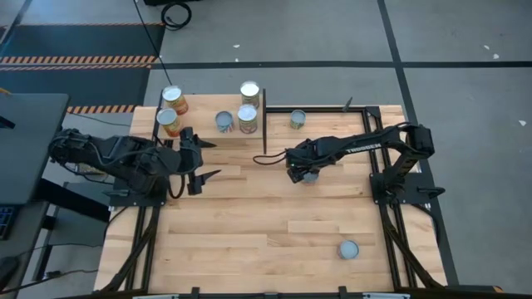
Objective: Pick and place cans onto a shelf
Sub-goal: Put the canned oranges on the shelf
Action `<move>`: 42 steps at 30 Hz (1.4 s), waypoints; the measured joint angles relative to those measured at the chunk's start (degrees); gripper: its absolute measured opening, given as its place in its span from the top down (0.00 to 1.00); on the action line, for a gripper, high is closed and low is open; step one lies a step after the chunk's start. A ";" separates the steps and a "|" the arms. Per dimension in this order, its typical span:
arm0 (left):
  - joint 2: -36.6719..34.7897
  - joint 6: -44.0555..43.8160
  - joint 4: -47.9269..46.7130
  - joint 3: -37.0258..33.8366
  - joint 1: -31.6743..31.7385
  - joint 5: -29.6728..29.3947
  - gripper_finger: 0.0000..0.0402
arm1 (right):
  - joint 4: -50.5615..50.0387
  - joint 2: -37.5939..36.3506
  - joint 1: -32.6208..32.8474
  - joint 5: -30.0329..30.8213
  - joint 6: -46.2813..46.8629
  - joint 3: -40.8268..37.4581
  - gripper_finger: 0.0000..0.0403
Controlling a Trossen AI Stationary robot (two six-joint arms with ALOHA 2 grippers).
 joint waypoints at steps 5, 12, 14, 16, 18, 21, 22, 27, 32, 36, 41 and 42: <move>0.00 -1.46 -1.95 0.00 -0.06 3.14 0.12 | -1.50 0.00 0.04 -0.50 4.00 -1.27 0.01; -0.07 -1.26 -2.45 0.00 -0.06 4.90 0.12 | -0.02 0.00 0.07 -4.28 8.85 -3.13 0.01; -0.07 -0.53 -2.44 0.00 -0.06 4.92 0.12 | 0.10 0.00 0.07 -5.82 10.13 -4.12 0.02; -0.07 0.02 -2.44 0.00 -0.06 4.92 0.12 | 0.59 0.00 0.07 -5.97 10.93 -4.93 0.04; -0.09 0.05 -2.42 0.00 -0.06 4.92 0.12 | 1.79 0.00 0.07 -5.99 11.05 -5.09 0.08; -0.09 0.05 -2.42 0.00 -0.06 4.92 0.12 | 4.02 0.00 0.07 -6.37 9.92 -5.09 0.15; -0.09 0.05 -2.42 0.00 -0.06 4.92 0.12 | 4.22 0.00 0.07 -6.40 9.42 -5.09 0.19; -0.11 0.05 -2.66 0.00 -0.06 4.92 0.12 | 2.69 0.00 0.09 -6.55 4.09 -2.74 0.28; -0.51 0.05 -2.79 0.00 -0.06 4.70 0.12 | 0.25 0.00 0.78 -5.20 -7.89 6.29 0.28; -0.55 -0.32 -3.86 0.07 -0.06 4.84 0.12 | 0.91 -0.02 3.06 -4.86 -22.96 13.20 0.28; -0.57 -6.31 -7.84 0.07 -2.43 5.69 0.12 | 7.62 0.19 6.35 -4.88 -37.61 14.71 0.28; -0.61 -8.01 -8.73 0.07 -3.52 5.46 0.12 | 9.54 0.82 6.74 -4.88 -38.58 14.76 0.28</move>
